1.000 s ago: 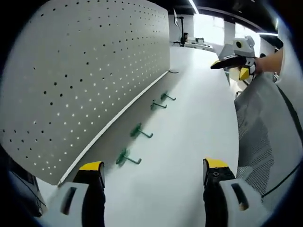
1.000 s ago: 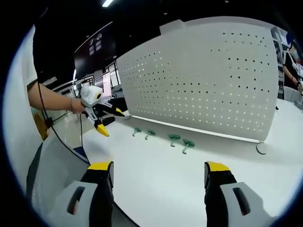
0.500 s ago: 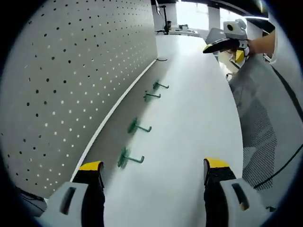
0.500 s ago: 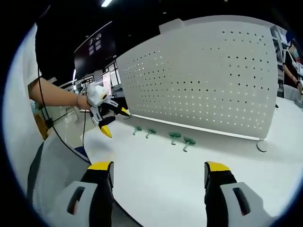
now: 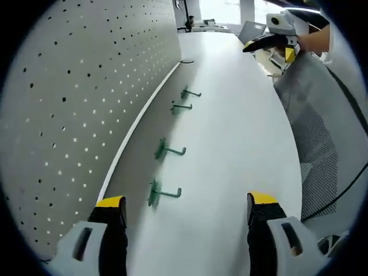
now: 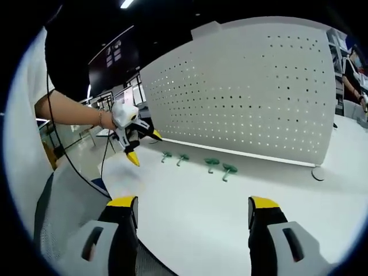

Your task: Insert the hook assembly into the mounting plate slot until the hook locks in place.

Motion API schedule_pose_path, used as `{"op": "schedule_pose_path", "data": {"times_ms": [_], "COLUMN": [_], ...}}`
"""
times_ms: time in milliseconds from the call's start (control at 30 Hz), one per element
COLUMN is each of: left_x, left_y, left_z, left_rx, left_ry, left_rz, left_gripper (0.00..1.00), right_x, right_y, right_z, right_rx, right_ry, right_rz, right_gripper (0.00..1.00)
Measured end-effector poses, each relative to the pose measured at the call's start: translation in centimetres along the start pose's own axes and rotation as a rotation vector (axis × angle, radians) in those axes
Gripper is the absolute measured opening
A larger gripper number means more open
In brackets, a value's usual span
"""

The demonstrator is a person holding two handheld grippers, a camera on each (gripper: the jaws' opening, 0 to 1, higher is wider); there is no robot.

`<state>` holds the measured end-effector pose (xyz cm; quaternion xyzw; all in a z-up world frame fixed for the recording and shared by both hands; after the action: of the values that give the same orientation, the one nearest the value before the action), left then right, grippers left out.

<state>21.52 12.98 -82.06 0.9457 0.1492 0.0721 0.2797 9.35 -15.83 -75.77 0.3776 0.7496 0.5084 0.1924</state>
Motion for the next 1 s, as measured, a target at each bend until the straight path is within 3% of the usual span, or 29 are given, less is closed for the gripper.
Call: {"op": "schedule_pose_path", "data": {"times_ms": [500, 1000], "left_x": [1.0, 0.8], "left_y": [-1.0, -1.9], "left_z": [1.4, 3.0], "left_rx": [0.088, 0.173], "left_ry": [-0.054, -0.13], "left_rz": [0.09, 0.157], "left_gripper": [0.88, 0.88], "right_x": [-0.1, 0.0], "right_y": [-0.1, -0.1], "right_z": [0.0, 0.1], "right_rx": [0.001, 0.004], "right_ry": [-0.005, -0.006], "right_rz": [0.007, 0.009], "right_gripper": [0.76, 0.75]}}
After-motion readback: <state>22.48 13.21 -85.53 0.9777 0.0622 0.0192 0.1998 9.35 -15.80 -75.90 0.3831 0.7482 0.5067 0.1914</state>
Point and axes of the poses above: the point that each gripper's makers call its tool centre point, and the gripper's own axes: z roughly forward along the fingers, x roughly to its left, y roughly out of its top, the point moved 2 cm from there along -z, roughly backward along the fingers, and after that the axes turned 6 degrees about -z, right-handed, at the moved point
